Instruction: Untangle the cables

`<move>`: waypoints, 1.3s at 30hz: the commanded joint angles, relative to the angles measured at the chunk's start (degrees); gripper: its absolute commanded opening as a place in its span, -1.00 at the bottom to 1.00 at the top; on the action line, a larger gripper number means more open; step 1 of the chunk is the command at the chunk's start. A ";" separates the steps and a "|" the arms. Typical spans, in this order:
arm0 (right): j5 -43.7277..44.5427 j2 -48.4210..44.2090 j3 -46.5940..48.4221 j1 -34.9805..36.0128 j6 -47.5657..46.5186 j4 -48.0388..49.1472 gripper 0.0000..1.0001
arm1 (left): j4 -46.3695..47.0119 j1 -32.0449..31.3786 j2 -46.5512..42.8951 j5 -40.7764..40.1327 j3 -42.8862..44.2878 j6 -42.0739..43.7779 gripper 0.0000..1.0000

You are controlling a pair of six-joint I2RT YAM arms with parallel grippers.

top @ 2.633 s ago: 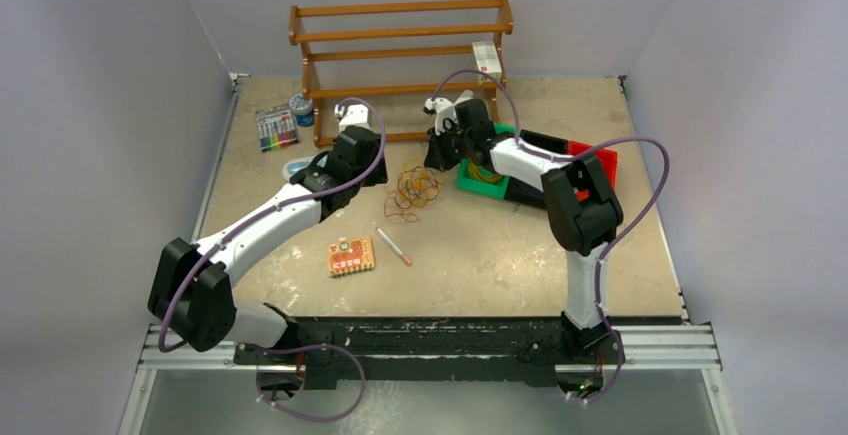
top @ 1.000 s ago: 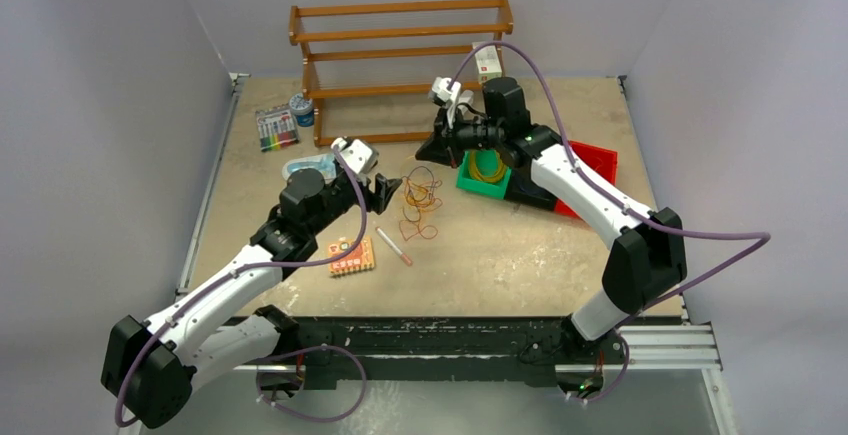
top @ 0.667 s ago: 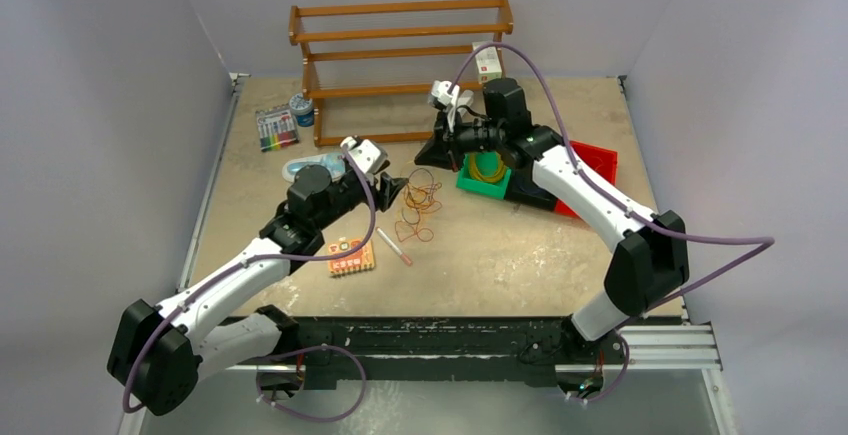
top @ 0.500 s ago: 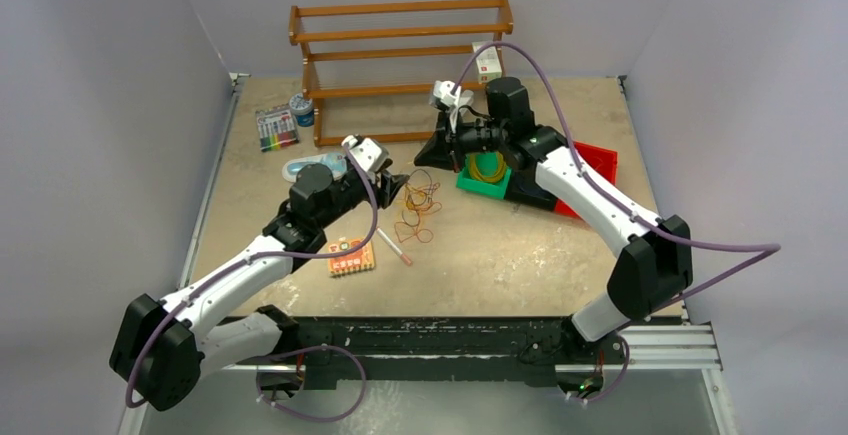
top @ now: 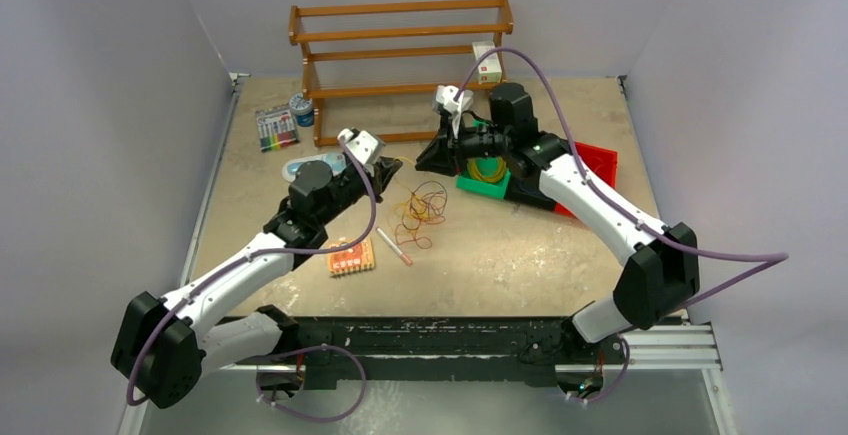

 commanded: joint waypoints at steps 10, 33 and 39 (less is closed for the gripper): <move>10.29 -2.64 -12.02 0.29 10.51 26.86 0.12 | -4.57 0.18 -2.51 -17.69 10.26 -13.61 -1.00; 19.32 -6.18 -27.30 0.43 17.14 53.72 0.73 | -16.24 0.23 3.89 -23.02 21.79 -19.76 -1.00; 19.52 -2.64 -24.68 0.61 18.08 55.37 0.71 | -18.45 0.21 4.86 -22.45 23.65 -19.20 -1.00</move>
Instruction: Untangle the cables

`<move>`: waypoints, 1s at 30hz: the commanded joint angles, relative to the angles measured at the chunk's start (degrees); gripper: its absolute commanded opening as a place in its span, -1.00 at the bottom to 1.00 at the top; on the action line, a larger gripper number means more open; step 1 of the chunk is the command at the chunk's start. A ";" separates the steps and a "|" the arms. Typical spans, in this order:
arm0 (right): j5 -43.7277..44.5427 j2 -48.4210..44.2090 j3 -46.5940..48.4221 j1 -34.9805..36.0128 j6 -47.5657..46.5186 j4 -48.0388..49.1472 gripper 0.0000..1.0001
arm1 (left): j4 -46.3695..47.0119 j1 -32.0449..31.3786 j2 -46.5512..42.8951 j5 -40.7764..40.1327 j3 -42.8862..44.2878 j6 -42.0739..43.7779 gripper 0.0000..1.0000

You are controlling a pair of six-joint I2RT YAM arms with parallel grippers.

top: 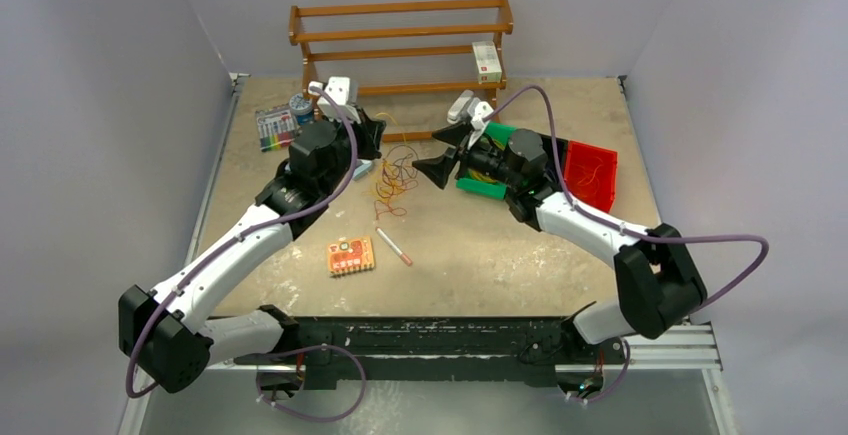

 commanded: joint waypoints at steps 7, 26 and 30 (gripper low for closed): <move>2.88 7.47 8.19 2.32 2.21 9.00 0.63 | -7.32 0.18 3.88 -0.65 10.17 1.26 -1.00; 17.69 18.74 13.08 2.49 7.08 12.41 0.35 | -11.40 0.17 4.22 2.16 14.18 1.99 -1.00; 16.73 20.50 14.89 2.84 7.08 12.97 0.36 | -15.68 0.22 6.54 3.81 19.16 2.08 -1.00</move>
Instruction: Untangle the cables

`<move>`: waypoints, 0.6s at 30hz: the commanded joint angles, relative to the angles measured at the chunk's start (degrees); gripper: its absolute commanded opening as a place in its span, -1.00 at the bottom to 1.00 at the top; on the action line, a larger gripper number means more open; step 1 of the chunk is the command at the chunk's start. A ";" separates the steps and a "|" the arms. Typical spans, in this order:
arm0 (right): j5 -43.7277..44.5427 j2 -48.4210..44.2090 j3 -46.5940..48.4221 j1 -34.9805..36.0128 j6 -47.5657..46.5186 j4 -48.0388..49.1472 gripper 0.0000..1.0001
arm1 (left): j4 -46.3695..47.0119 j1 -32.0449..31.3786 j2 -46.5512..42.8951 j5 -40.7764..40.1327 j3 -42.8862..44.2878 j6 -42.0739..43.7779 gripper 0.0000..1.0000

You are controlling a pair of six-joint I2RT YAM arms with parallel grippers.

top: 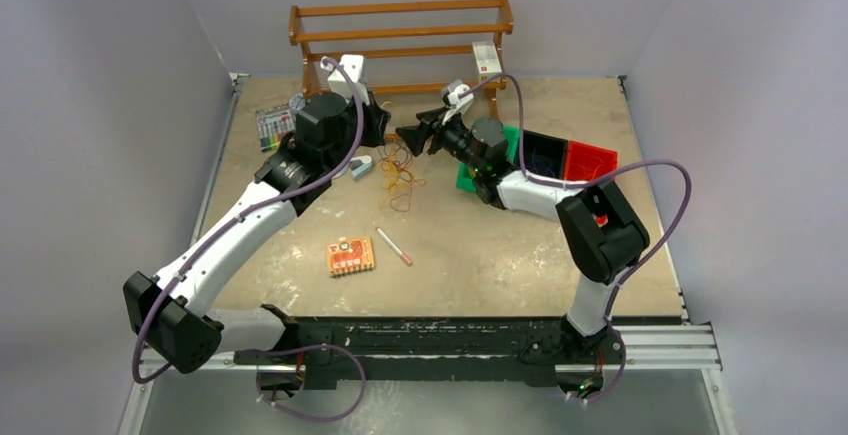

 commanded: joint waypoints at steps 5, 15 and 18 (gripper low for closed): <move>-2.63 2.23 4.27 1.65 -0.57 4.34 0.37 | -2.39 0.17 2.52 4.20 9.75 0.62 -1.00; -5.82 7.12 3.99 3.59 -1.46 5.46 0.32 | -4.55 0.17 4.37 3.60 16.09 0.89 -1.00; -4.97 7.86 1.21 4.15 -1.39 5.98 0.30 | -5.06 0.17 5.47 2.01 19.68 0.94 -1.00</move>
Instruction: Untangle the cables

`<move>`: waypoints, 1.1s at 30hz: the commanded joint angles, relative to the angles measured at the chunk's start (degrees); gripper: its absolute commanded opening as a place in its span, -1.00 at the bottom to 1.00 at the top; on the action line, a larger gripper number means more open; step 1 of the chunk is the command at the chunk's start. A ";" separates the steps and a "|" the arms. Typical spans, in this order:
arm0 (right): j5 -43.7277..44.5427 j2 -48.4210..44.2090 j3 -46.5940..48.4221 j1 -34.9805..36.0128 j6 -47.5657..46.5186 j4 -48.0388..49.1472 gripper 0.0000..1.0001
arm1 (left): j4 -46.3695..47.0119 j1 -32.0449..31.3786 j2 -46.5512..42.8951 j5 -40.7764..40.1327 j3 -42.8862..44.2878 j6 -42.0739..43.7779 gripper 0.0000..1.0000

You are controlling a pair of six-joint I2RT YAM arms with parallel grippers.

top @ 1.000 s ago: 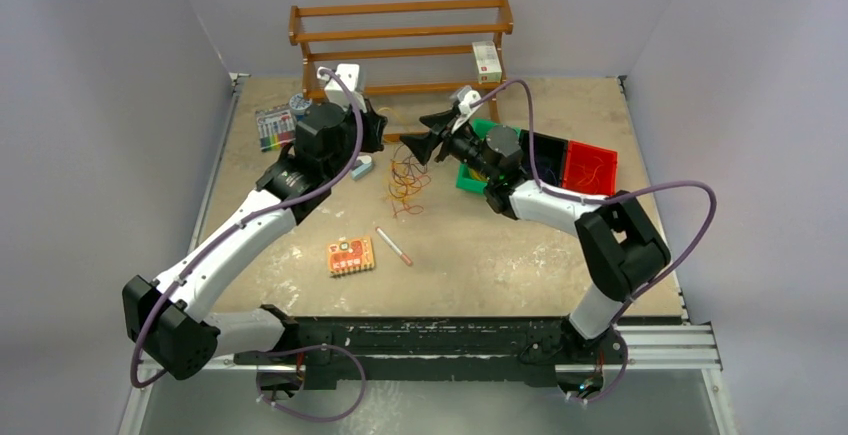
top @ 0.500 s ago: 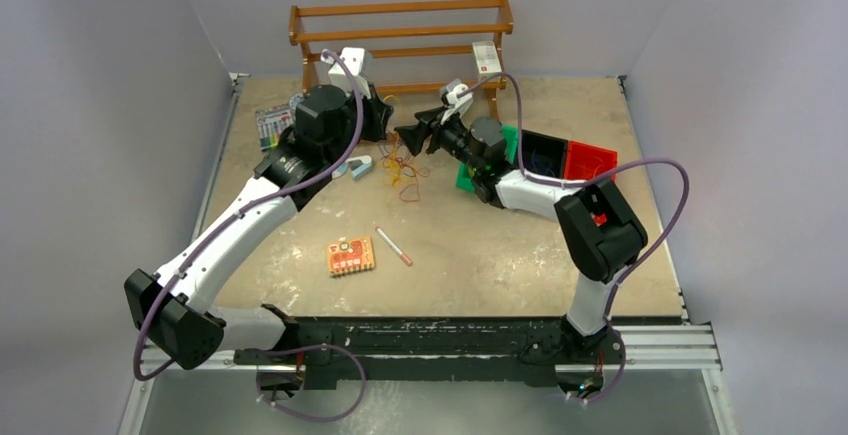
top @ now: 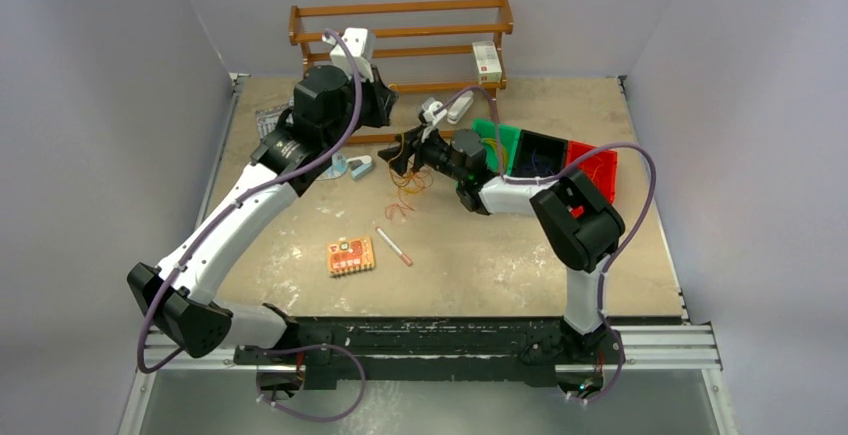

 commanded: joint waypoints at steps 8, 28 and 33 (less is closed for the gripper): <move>1.61 1.90 -9.53 2.83 -0.85 6.15 0.28 | -1.04 0.17 4.23 -6.89 19.90 3.20 -1.00; -1.13 4.41 -14.18 3.92 0.68 6.21 0.32 | 0.72 0.19 17.69 -10.51 53.76 12.20 -1.00; -1.08 3.18 -14.32 4.10 0.22 4.72 0.34 | 4.41 0.17 20.08 -10.22 59.03 14.95 -1.00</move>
